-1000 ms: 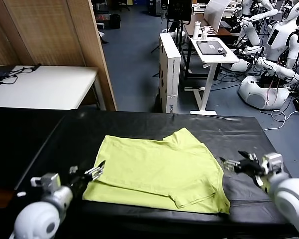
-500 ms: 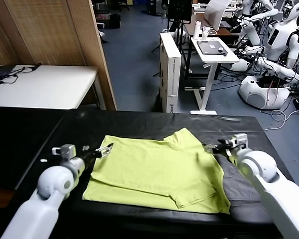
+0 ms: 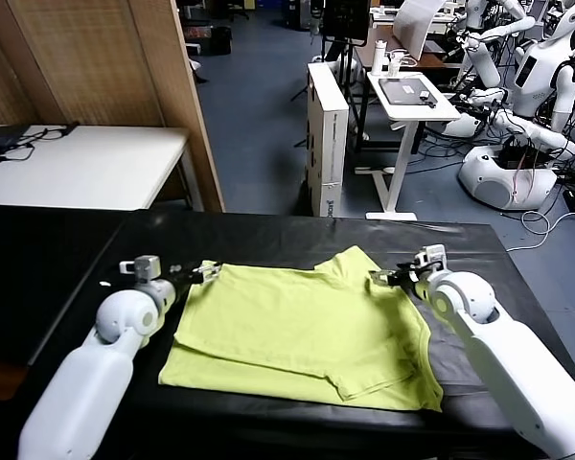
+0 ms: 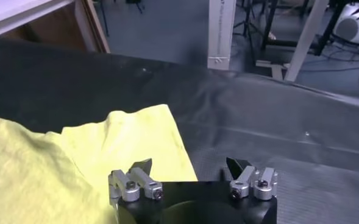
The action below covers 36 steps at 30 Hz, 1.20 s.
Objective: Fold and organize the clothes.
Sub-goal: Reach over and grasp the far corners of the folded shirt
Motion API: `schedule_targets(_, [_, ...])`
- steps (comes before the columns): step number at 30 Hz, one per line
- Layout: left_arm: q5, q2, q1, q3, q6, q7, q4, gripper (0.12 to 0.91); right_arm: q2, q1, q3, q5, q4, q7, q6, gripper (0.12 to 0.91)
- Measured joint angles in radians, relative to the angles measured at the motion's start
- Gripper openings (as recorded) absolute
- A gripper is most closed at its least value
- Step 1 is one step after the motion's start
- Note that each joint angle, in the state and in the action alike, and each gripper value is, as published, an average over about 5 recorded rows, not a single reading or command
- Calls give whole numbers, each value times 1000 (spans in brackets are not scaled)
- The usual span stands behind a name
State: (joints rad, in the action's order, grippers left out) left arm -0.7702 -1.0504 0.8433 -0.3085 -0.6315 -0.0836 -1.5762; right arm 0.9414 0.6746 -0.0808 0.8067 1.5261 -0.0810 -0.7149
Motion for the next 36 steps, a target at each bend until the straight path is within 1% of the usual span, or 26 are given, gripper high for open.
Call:
schedule_targets(9, [21, -16, -27, 6, 19, 16, 49, 907, 15, -7, 6, -2, -18, -1, 13, 787])
schedule_targets(14, [33, -27, -34, 11, 27, 25, 70, 905, 23, -6, 4, -8, -34, -2, 15, 758])
schedule_targets(17, [43, -29, -31, 12, 30, 34, 78, 892, 27, -3, 1, -10, -40, -4, 17, 718])
schedule_targets(20, [61, -30, -28, 13, 36, 49, 89, 872, 27, -1, -1, -11, -42, -4, 17, 616])
schedule_targets(25, [73, -31, -28, 11, 55, 72, 104, 812, 27, 5, -5, -13, -41, -6, 17, 392])
schedule_targets(27, [77, -33, -27, 11, 65, 81, 108, 788, 27, 10, -7, -13, -38, -7, 17, 319])
schedule_targets(28, [79, -34, -26, 11, 70, 85, 109, 778, 26, 12, -8, -13, -36, -7, 17, 295])
schedule_targets(31, [87, -38, -23, 13, 82, 92, 113, 710, 23, 18, -9, -13, -33, -6, 17, 229])
schedule_targets(34, [93, -40, -20, 16, 91, 93, 114, 572, 22, 19, -11, -14, -32, -6, 18, 195])
schedule_targets(36, [96, -40, -18, 17, 93, 92, 114, 447, 22, 19, -11, -14, -32, -5, 20, 171])
